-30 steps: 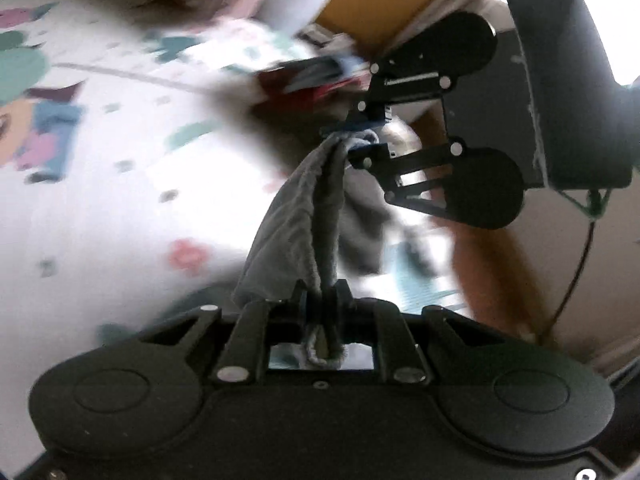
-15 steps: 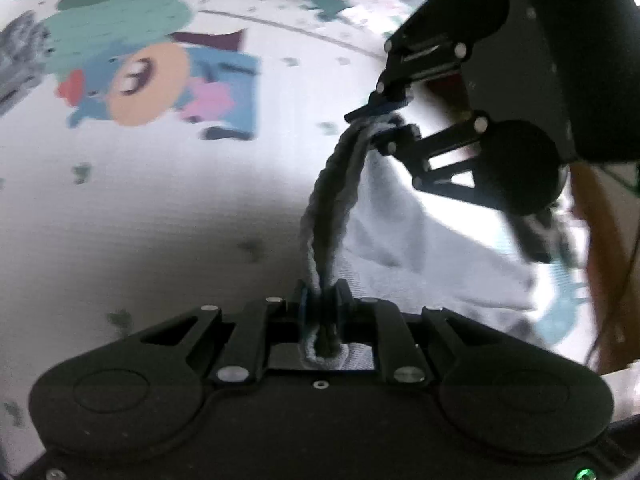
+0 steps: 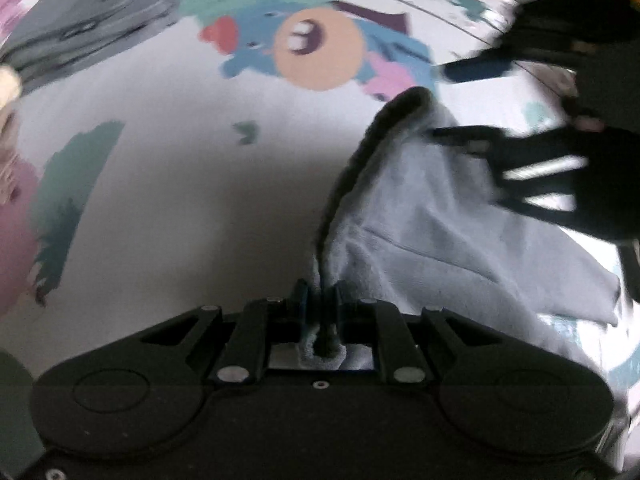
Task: Fold clothes
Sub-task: 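Lift the sweatpants with both tools and fold the leg toward the right tool, then open both tools and lay the grey sweatpants down on the mat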
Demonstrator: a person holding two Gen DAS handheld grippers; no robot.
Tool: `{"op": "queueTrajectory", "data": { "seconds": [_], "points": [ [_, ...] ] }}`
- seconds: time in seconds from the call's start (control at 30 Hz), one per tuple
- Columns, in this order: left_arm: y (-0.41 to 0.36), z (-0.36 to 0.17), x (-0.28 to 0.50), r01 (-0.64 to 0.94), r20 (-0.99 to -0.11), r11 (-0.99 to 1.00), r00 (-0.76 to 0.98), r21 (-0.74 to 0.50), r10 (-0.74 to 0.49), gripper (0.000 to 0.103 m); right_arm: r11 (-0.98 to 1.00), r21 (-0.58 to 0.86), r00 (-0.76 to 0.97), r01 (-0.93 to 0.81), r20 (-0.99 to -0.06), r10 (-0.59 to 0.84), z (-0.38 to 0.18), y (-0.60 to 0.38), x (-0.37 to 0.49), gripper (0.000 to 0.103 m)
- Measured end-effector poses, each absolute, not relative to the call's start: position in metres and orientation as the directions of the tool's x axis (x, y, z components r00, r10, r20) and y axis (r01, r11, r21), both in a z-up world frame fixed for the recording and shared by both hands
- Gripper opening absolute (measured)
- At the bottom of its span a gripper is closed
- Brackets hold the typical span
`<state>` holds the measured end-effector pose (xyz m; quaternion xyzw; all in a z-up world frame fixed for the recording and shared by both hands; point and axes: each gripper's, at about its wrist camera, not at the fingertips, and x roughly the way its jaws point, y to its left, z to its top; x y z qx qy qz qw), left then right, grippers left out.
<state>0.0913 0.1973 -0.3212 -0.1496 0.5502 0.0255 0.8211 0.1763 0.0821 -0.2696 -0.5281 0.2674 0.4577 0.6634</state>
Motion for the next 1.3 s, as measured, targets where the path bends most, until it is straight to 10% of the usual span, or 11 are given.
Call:
{"op": "queueTrajectory", "data": {
  "seconds": [0.2, 0.37, 0.8, 1.1, 1.3],
  "points": [
    [0.216, -0.322, 0.088, -0.277, -0.931, 0.948, 0.361, -0.156, -0.048, 0.011, 0.343, -0.333, 0.447, -0.878, -0.826, 0.342, -0.232, -0.007, 0.179, 0.057],
    [0.221, -0.322, 0.076, -0.427, -0.945, 0.903, 0.310, -0.044, 0.101, 0.041, 0.647, -0.172, 0.418, -0.743, -0.874, 0.248, -0.231, -0.115, 0.163, 0.057],
    [0.205, -0.307, 0.034, -0.631, -0.899, 0.771, 0.385, -0.093, 0.207, 0.051, 0.940, 0.299, 0.393, 0.163, -0.894, 0.216, -0.314, -0.314, -0.017, 0.057],
    [0.207, -0.322, 0.037, -0.543, -0.884, 0.836, 0.426, -0.080, 0.192, 0.051, 0.973, 0.229, 0.392, 0.025, -0.898, 0.202, -0.329, -0.286, -0.020, 0.057],
    [0.196, -0.332, 0.043, -0.424, -0.887, 0.905, 0.425, -0.019, 0.181, 0.032, 0.971, 0.236, 0.367, -0.027, -0.901, 0.229, -0.337, -0.275, -0.011, 0.013]
  ]
}}
